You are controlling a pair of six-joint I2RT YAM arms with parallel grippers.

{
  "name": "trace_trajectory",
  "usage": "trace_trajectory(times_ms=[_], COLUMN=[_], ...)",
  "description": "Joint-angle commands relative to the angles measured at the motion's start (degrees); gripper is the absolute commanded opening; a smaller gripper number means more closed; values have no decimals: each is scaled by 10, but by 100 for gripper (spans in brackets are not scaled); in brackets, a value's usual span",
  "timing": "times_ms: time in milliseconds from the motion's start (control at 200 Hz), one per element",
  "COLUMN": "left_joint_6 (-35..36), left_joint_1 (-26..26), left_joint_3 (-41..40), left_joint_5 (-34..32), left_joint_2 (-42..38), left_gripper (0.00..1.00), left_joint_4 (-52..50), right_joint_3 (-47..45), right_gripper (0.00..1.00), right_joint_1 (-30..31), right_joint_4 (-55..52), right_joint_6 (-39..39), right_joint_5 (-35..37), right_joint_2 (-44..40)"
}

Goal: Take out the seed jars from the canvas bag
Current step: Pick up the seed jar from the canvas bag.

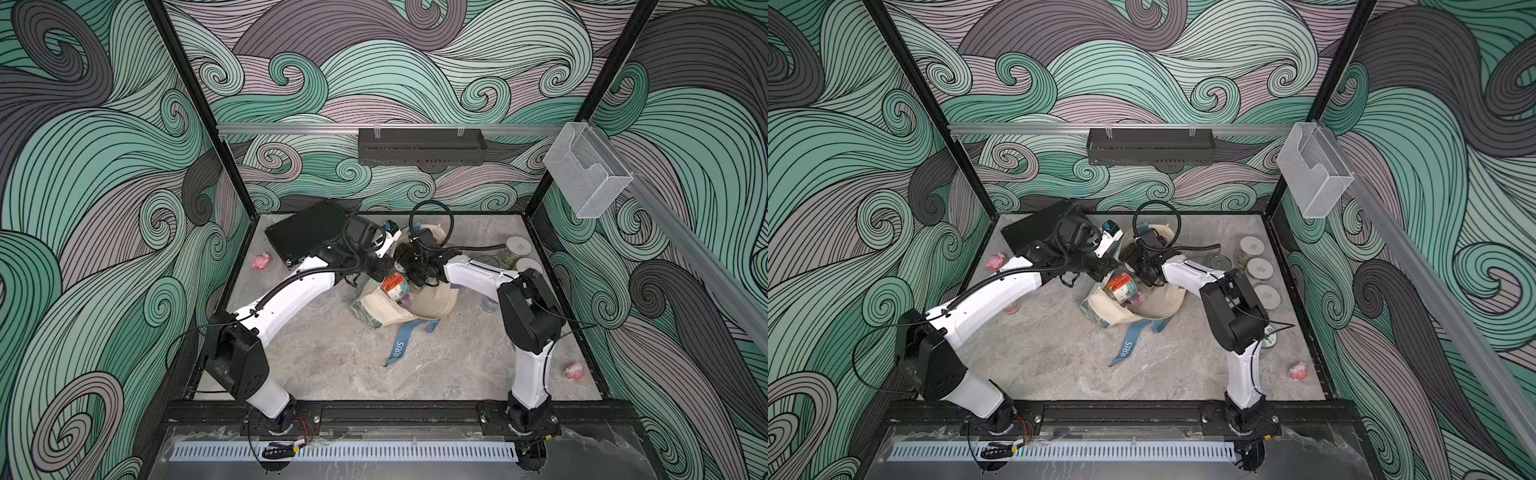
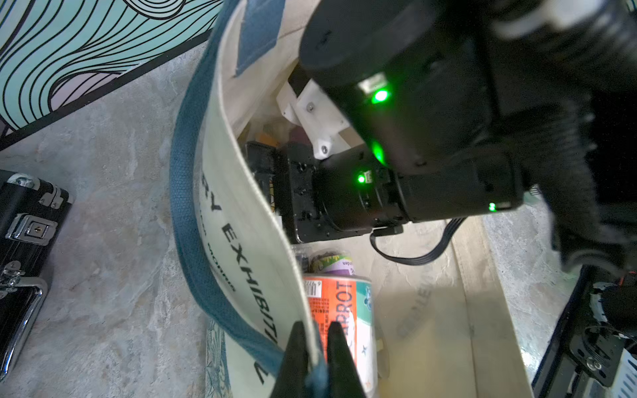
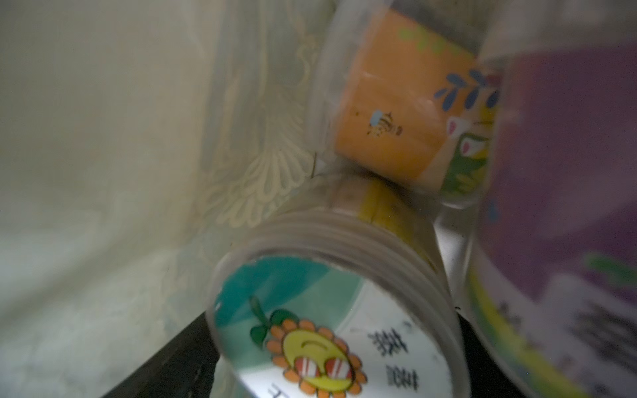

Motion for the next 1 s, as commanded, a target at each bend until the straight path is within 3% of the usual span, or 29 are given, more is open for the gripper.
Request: trace_trajectory(times_ms=[0,60,165,245,515,991], left_joint_6=[6,5,5,4,4,-17], left_joint_1=[-2,-1,0,1,2,16], left_joint_3=[4,5,4,4,4,12], left_joint_5=[13,13,13,14,13,-18], left_joint_2=[-14,-14,-15,-14,-13,1], left_gripper=[7,7,7,7,7,5], left_joint_4=[7,8,8,9,9,5], right_joint_3=[8,5,-7,-8,-18,-67], right_gripper=[99,95,76,69,65,64], right_joint_1=[-6,-7,-7,-8,-10,-10], right_joint_4=[-51,-56,-56,-64,-69,-102], right_joint_6=[0,-3,-16,-29,-92,-188], right_joint_5=[39,44,60,73,88,50], right_joint_2=[26,22,2,-17,-96,-261])
